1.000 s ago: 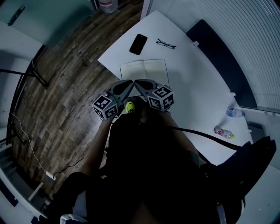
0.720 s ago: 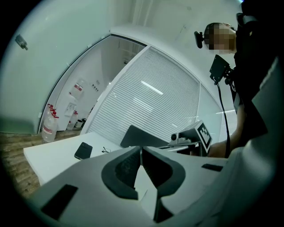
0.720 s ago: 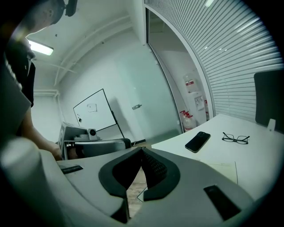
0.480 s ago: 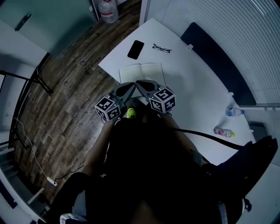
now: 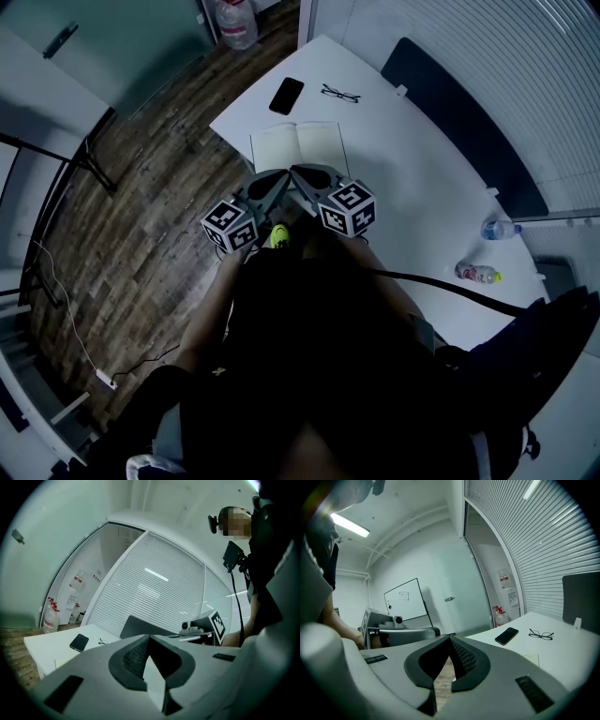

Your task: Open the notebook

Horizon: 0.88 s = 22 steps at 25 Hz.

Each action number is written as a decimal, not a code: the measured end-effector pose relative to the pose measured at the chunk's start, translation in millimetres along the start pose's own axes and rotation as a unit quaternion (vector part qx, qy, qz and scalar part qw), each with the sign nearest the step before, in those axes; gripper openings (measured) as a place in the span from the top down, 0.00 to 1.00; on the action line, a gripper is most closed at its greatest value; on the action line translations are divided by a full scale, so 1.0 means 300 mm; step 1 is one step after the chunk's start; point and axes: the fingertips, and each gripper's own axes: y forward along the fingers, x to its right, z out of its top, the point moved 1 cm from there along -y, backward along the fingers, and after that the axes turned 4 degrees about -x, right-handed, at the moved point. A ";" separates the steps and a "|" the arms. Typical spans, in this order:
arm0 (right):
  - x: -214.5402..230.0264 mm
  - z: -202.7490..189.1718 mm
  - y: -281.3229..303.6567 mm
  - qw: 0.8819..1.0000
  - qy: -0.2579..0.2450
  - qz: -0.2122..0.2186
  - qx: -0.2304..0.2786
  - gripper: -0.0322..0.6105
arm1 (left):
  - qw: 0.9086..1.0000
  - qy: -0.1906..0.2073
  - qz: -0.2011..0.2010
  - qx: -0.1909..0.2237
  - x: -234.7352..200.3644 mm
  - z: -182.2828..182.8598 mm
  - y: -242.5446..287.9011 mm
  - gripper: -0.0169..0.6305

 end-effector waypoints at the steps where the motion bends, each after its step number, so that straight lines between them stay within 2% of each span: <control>1: -0.013 -0.006 -0.019 1.000 -0.001 0.002 0.003 0.92 | 1.000 0.000 0.003 0.003 0.023 -0.005 -0.005 0.96; 9: -0.114 -0.063 -0.183 0.999 -0.013 0.023 0.021 0.92 | 0.999 0.014 0.027 0.017 0.216 -0.062 -0.044 0.96; 16: -0.233 -0.178 -0.346 0.999 -0.014 0.045 0.016 0.92 | 0.998 0.000 0.049 0.029 0.416 -0.171 -0.102 0.96; 22: -0.299 -0.278 -0.473 0.999 0.000 0.049 0.015 0.92 | 0.998 -0.003 0.055 0.021 0.559 -0.268 -0.123 0.96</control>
